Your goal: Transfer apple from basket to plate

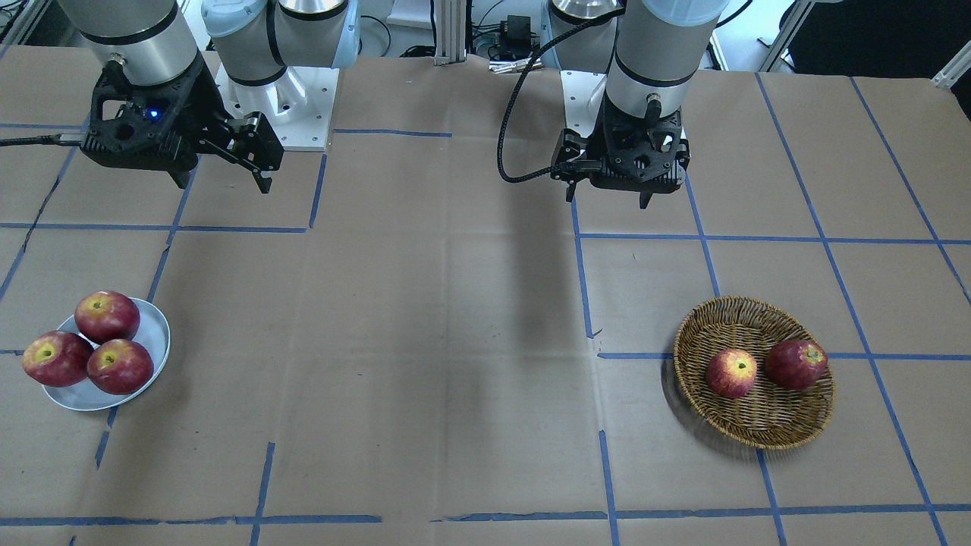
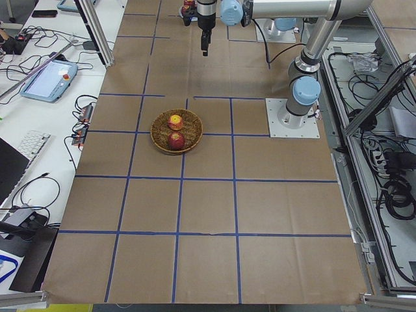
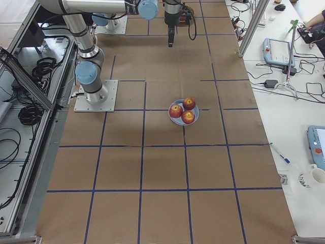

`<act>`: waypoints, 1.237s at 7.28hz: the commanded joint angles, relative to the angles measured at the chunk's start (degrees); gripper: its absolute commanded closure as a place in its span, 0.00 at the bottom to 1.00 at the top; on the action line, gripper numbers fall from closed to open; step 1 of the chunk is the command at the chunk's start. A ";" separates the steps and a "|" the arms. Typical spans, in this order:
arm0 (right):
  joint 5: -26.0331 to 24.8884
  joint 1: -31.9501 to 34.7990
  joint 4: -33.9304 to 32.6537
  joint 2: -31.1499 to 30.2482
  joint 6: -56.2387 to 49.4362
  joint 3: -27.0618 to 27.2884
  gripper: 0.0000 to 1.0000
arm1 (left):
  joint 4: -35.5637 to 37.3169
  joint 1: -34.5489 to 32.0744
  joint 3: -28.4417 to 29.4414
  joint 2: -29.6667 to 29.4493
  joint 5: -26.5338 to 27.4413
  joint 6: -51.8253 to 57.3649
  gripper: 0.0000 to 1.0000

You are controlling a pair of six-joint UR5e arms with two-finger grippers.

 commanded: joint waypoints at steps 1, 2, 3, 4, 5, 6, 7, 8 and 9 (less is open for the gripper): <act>-0.04 0.04 0.00 0.00 0.00 0.06 0.00 | 0.82 0.09 -0.50 -0.16 0.08 0.43 0.01; -0.04 0.04 0.00 0.00 0.00 0.06 0.00 | 0.91 0.18 -0.15 -0.60 -0.01 0.35 0.01; -0.04 0.04 0.00 0.00 0.00 -0.02 0.00 | 1.00 0.18 -0.24 -0.34 0.08 0.43 0.01; -0.04 0.04 0.00 0.00 0.00 -0.03 0.00 | 1.09 0.18 0.02 -0.25 0.25 0.35 0.01; -0.04 0.04 0.00 0.00 0.00 0.06 0.00 | 1.18 0.18 -0.24 -0.25 0.08 -0.26 0.01; -0.04 0.04 0.00 0.00 0.00 0.06 0.00 | 1.26 0.18 -0.06 -0.16 0.17 -0.70 0.01; -0.04 0.04 0.00 0.00 0.00 -0.02 0.00 | 1.18 0.18 -0.41 -0.16 0.25 -0.71 0.01; -0.04 0.04 0.00 0.00 0.00 0.06 0.00 | 1.18 0.18 -0.41 -0.08 0.43 -0.62 0.01; -0.04 0.04 0.00 0.00 0.00 -0.02 0.00 | 1.18 0.18 -0.15 0.01 0.26 -0.71 0.01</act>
